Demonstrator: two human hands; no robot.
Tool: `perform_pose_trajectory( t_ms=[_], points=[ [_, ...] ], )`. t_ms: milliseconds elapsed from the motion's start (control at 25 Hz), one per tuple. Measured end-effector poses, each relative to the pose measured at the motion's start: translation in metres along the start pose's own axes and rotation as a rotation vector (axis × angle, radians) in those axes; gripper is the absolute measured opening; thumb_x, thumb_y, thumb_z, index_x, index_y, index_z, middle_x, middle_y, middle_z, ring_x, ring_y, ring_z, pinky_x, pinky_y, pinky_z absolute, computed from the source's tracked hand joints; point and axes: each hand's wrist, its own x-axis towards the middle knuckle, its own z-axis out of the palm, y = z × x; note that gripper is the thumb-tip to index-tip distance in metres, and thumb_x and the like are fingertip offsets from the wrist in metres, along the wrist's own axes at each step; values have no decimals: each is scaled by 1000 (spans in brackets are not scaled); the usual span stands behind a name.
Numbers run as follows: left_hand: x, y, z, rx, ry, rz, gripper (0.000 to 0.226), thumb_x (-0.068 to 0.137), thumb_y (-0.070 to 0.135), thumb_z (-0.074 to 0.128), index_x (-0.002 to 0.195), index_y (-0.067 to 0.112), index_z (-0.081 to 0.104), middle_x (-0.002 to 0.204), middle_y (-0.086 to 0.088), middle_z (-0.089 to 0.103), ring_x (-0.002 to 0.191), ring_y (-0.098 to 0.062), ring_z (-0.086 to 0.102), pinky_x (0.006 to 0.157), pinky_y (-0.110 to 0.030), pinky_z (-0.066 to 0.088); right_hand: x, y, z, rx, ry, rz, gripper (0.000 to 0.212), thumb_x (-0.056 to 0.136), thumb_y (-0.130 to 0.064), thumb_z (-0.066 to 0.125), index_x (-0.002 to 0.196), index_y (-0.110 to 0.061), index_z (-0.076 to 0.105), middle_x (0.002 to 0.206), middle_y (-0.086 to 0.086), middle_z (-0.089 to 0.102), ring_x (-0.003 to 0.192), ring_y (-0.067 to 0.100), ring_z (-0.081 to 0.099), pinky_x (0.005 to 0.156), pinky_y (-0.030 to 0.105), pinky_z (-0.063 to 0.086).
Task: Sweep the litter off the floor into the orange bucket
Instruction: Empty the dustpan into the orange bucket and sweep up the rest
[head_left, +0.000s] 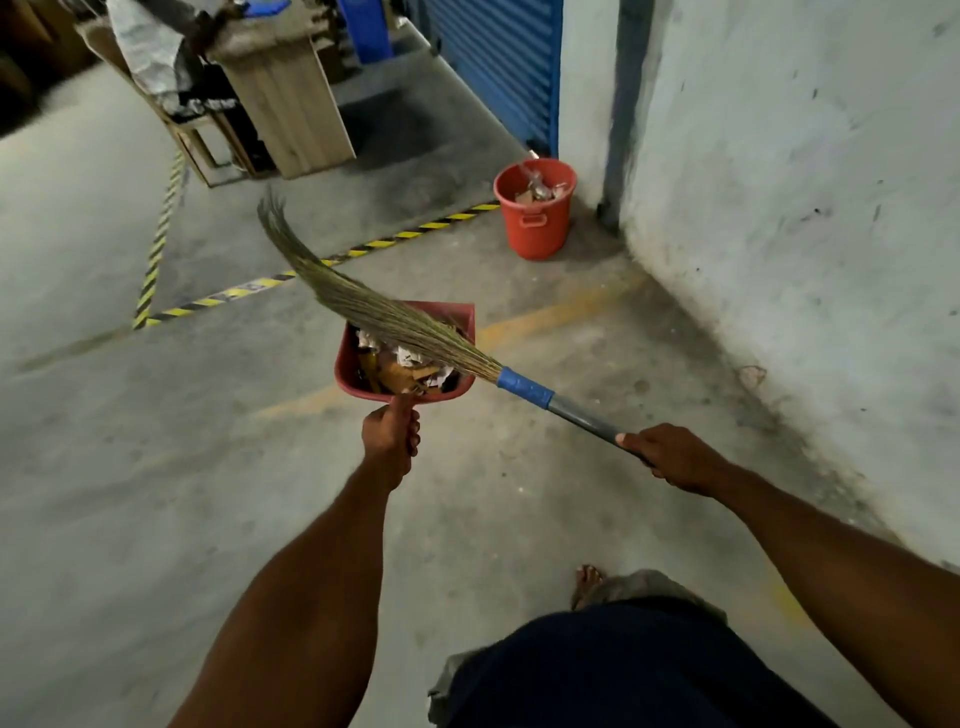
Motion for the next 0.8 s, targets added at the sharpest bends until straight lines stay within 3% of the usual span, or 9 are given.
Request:
perform_pose_trajectory(
  t_ms=[240,320,800],
  points=[
    [96,85,94,-30,-5,23,36,93,33,68,71,6,58,59,-6,50,41,-15,38,41,-21,28,123,-34,-102,-133,72,-39,62,99,-67,45,68,-14,54,65,11,60,59,24,57,58,34,36],
    [137,112,121,-11,-22,30,36,94,34,68,74,5,59,60,-7,50,42,-16,39,42,-22,29,169,-43,-122,-133,91,-37,61,99,-67,45,67,-15,51,63,8,56,57,22,54,58,34,35],
    [413,278,236,111,-155,35,36,94,34,70,73,7,60,59,-5,50,41,-15,39,40,-23,27,418,-126,-173,-82,221,97,58,99,-62,48,65,-16,48,58,3,49,54,22,52,55,34,34]
  ],
)
